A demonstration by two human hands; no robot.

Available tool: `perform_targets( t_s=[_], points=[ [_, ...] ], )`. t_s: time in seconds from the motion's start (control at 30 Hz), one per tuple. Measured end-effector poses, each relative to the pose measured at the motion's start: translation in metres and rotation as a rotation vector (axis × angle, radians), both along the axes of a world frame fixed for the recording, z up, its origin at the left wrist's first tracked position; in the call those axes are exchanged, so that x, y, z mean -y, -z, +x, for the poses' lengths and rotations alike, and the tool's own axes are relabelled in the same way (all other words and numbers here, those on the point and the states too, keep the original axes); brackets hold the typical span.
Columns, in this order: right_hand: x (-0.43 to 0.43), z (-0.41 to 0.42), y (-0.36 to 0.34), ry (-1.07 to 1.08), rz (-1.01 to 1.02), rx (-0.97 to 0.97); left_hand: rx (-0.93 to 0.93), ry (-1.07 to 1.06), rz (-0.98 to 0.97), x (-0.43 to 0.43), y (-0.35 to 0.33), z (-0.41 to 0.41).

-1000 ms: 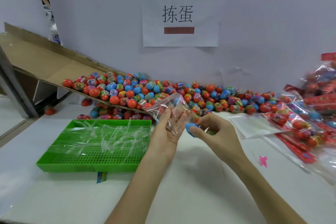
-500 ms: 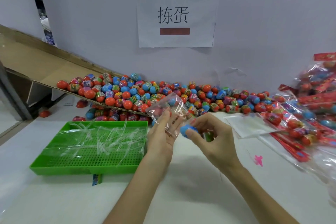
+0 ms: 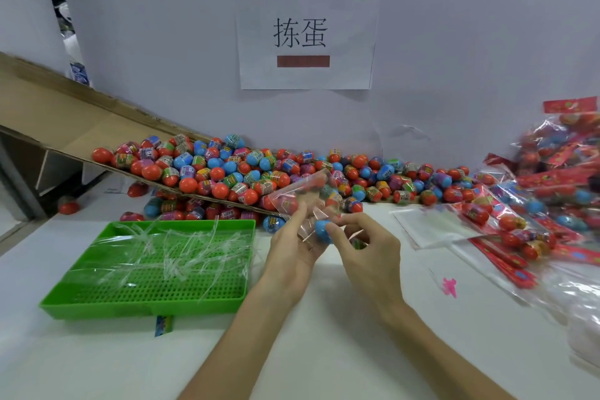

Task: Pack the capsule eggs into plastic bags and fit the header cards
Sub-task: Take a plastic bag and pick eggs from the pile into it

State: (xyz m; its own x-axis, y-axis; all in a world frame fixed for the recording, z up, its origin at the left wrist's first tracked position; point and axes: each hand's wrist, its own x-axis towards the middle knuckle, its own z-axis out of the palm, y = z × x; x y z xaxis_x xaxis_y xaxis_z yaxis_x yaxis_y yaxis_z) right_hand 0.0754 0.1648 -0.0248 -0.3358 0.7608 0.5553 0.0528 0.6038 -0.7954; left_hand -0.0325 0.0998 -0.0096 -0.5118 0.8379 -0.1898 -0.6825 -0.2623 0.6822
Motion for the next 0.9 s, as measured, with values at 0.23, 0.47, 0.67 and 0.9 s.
perform_targets(
  t_s=[0.23, 0.47, 0.67, 0.9],
  points=[
    [0.004, -0.007, 0.007, -0.033, 0.019, 0.069, -0.027, 0.033, -0.006, -0.003, 0.003, 0.003],
    [-0.007, 0.0, 0.001, 0.116, -0.023, 0.014, -0.089, 0.078, -0.012, -0.003, 0.005, 0.002],
    [-0.009, 0.001, -0.002, 0.147, 0.002, -0.075, -0.099, 0.128, 0.001, -0.004, 0.004, 0.006],
    [-0.003, -0.005, 0.004, -0.087, 0.158, 0.077, -0.043, 0.077, 0.067, 0.0, 0.0, 0.001]
  ],
)
